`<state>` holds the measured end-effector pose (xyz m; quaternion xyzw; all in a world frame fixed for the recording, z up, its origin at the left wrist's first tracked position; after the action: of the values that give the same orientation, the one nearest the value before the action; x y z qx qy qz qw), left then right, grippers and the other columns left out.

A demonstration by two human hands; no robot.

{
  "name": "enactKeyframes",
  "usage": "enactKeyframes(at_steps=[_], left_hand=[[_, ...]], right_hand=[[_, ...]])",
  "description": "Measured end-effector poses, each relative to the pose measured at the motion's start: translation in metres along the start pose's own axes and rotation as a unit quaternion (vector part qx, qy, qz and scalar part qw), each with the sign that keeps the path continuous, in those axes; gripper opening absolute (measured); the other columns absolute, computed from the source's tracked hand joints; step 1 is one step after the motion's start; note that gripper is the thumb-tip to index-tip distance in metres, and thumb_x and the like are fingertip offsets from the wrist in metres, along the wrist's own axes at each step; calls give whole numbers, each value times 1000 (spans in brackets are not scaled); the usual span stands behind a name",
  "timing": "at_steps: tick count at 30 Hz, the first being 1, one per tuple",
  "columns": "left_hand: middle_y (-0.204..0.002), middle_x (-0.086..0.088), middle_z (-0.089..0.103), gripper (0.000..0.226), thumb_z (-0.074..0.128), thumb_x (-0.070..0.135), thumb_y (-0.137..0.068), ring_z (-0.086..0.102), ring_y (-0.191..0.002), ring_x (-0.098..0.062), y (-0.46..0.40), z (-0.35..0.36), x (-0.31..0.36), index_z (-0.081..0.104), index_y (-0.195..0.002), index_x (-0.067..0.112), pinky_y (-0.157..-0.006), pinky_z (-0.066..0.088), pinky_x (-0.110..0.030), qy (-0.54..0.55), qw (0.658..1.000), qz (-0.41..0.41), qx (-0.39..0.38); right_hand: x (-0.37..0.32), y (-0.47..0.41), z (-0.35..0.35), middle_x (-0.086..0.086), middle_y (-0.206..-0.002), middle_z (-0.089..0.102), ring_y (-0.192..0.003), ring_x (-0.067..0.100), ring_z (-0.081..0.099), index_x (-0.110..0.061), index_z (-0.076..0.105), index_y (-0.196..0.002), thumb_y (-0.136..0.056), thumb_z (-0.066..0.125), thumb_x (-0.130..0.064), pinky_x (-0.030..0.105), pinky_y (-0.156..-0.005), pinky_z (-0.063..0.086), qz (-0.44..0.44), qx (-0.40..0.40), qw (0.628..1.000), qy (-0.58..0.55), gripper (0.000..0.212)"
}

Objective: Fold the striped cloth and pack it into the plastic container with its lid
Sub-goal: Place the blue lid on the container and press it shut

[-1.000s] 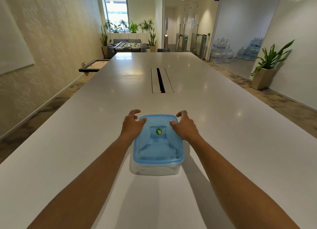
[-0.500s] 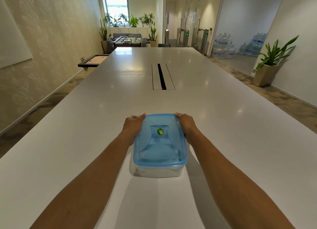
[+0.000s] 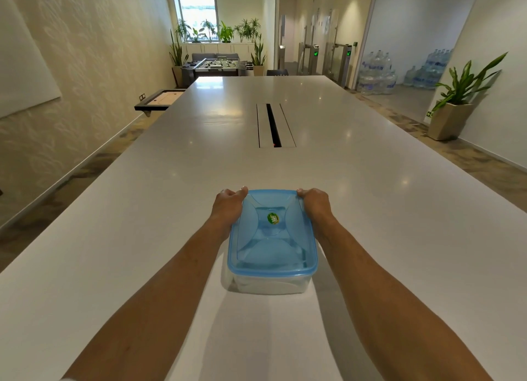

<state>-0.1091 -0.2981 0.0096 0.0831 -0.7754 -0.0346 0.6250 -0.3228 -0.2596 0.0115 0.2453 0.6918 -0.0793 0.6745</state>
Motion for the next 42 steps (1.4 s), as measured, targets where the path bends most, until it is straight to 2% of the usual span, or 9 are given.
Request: enactKeyframes(at_steps=[6, 10, 17, 20, 23, 27, 29, 35, 42], left_hand=[[-82, -5, 58, 36, 57, 47, -87, 55, -71, -20, 1, -3, 0, 54, -78, 12, -60, 41, -32, -30, 999, 26, 30], [-81, -4, 60, 37, 55, 48, -87, 56, -76, -24, 7, -6, 2, 56, -75, 13, -64, 41, -34, -47, 997, 28, 55], [-81, -6, 58, 58, 49, 66, -81, 57, -69, -24, 32, -19, 0, 57, -98, 11, -57, 47, -32, 9, 998, -43, 34], [-72, -5, 55, 60, 48, 69, -78, 54, -61, -25, 54, -27, -5, 56, -84, 10, -53, 44, -31, -27, 999, -31, 14], [-82, -6, 63, 56, 48, 66, -79, 63, -68, -25, 80, -24, -14, 56, -91, 11, -54, 50, -31, -106, 994, -15, -6], [-102, -9, 62, 47, 43, 55, -88, 63, -91, -33, 105, -19, -17, 50, -107, 12, -83, 56, -47, -218, 975, 26, 39], [-106, -14, 62, 47, 39, 50, -93, 62, -97, -38, 111, -18, -15, 50, -112, 9, -87, 53, -50, -233, 970, 36, 53], [-111, -21, 63, 43, 39, 42, -98, 59, -100, -39, 106, -16, -5, 55, -106, 3, -81, 46, -42, -223, 970, 72, 68], [-99, -16, 67, 41, 44, 44, -95, 54, -81, -30, 87, -18, 6, 63, -96, 7, -71, 40, -35, -259, 957, 89, 94]], right_hand=[[0, 6, -4, 8, -79, 63, -72, 24, 58, -11, 54, -71, -89, 60, -34, 34, -65, 45, -54, 21, 997, 53, 30], [-6, 12, -7, 10, -88, 67, -81, 27, 63, -13, 57, -75, -90, 59, -41, 38, -71, 50, -59, 12, 993, 105, 32], [-9, 39, -29, 6, -94, 64, -76, 21, 59, -12, 55, -102, -86, 49, -66, 28, -49, 42, -47, -5, 984, 171, 56], [5, 61, -36, 5, -89, 63, -68, 20, 58, -16, 54, -94, -83, 47, -71, 28, -47, 43, -48, -23, 973, 224, 56], [16, 79, -38, 5, -86, 62, -65, 21, 56, -17, 52, -89, -84, 48, -67, 30, -49, 42, -50, -36, 968, 243, 50], [20, 95, -40, 3, -93, 62, -80, 22, 60, -17, 53, -96, -90, 46, -52, 39, -69, 52, -80, -4, 959, 271, 36], [22, 103, -40, 4, -94, 62, -85, 25, 60, -17, 52, -99, -94, 40, -49, 41, -75, 50, -96, 25, 950, 296, 35], [14, 106, -37, 12, -100, 66, -93, 32, 62, -10, 58, -99, -96, 41, -42, 45, -83, 51, -114, 70, 954, 269, 36], [5, 98, -31, 12, -98, 68, -90, 31, 64, -9, 64, -97, -95, 41, -39, 43, -80, 53, -96, 104, 957, 255, 38]])
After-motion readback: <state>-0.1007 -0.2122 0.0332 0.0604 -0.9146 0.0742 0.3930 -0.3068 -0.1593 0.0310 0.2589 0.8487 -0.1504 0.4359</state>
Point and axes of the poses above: each hand's wrist, its own y-axis away from the middle knuckle, its own z-axis out of the palm, x = y × z, the point moved 4 cm from there along -y, towards the middle knuckle
